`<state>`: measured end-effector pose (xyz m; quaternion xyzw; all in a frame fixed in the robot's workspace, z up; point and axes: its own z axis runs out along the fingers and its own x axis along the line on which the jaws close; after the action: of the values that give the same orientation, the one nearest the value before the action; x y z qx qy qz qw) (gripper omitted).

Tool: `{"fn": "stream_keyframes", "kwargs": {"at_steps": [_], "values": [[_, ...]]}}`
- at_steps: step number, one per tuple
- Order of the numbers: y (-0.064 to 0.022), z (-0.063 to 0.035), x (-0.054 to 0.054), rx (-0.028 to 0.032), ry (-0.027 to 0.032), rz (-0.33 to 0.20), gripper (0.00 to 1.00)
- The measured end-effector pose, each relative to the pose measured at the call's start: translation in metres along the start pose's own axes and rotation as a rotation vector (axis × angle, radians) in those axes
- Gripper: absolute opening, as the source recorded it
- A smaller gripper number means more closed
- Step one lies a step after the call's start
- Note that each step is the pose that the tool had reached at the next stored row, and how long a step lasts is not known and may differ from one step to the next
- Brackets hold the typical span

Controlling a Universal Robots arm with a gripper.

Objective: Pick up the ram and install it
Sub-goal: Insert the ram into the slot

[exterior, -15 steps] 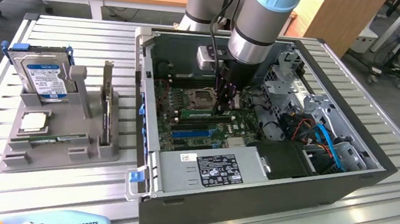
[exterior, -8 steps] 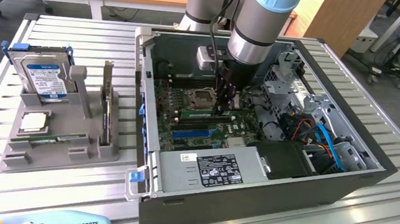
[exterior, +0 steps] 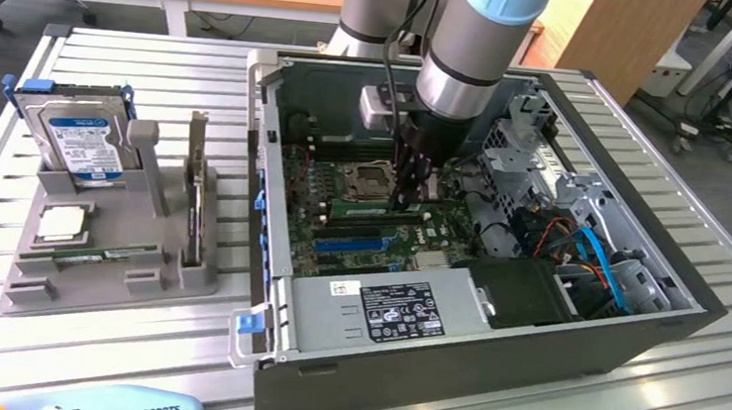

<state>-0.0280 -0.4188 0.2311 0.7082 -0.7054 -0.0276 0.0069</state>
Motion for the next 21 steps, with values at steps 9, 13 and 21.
{"fn": "stream_keyframes", "kwargs": {"at_steps": [9, 13, 21], "values": [[0.0007, 0.0008, 0.0001, 0.0000, 0.0000, 0.000, 0.12], [0.0007, 0.0016, 0.0001, -0.0001, 0.0003, 0.003, 0.12], [0.0007, 0.0021, -0.0001, 0.0001, 0.0000, 0.007, 0.12]]}}
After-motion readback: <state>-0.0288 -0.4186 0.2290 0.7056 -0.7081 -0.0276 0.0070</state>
